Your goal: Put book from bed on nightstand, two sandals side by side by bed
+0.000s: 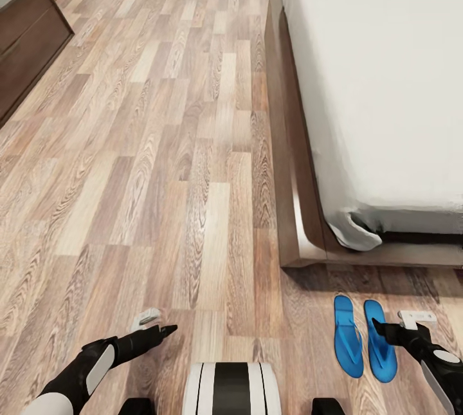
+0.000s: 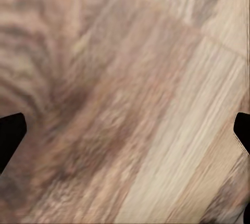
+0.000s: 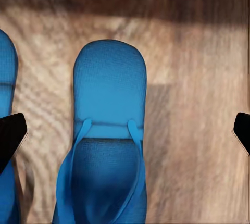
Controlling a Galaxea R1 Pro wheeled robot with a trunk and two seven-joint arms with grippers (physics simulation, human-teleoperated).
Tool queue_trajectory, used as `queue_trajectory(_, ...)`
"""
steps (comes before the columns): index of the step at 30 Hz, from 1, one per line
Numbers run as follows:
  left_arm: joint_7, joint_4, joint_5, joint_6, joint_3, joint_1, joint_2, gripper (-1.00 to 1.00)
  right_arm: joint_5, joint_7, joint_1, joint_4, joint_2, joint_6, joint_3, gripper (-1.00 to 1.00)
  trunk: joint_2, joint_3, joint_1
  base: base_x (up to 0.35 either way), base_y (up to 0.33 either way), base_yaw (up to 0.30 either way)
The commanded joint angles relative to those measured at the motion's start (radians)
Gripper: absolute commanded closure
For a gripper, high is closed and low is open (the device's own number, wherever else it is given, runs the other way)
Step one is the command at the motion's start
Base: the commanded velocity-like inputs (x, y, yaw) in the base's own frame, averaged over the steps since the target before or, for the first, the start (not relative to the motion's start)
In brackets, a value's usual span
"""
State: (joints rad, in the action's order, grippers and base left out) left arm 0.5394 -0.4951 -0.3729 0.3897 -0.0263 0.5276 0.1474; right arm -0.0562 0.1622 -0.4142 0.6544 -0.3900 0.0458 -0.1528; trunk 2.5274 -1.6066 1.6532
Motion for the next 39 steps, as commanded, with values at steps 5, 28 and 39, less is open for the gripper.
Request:
queue_trajectory(5, 0.002, 0.0, -0.006, 0.008, -0.002, 0.0, 0.0, -1.0, -0.007, 0.008, 0.0, 0.002, 0.0, 0.005, -0.004, -1.0, -0.001, 0.019, -0.002, 0.0, 0.0, 0.0)
queue_trajectory(28, 0.007, 0.001, -0.002, 0.005, 0.001, -0.004, -0.032, -1.0, -0.023, 0.494, 0.004, 0.054, 0.016, 0.134, -0.004, -1.0, -0.006, 0.108, -0.013, 0.0, 0.0, 0.0)
queue_trajectory(39, 0.015, 0.092, 0.002, -0.053, 0.002, -0.019, -0.007, -1.0, -0.136, 0.676, 0.008, -0.181, 0.074, 0.132, -0.011, -1.0, -0.009, 0.15, -0.018, 0.0, 0.0, 0.0)
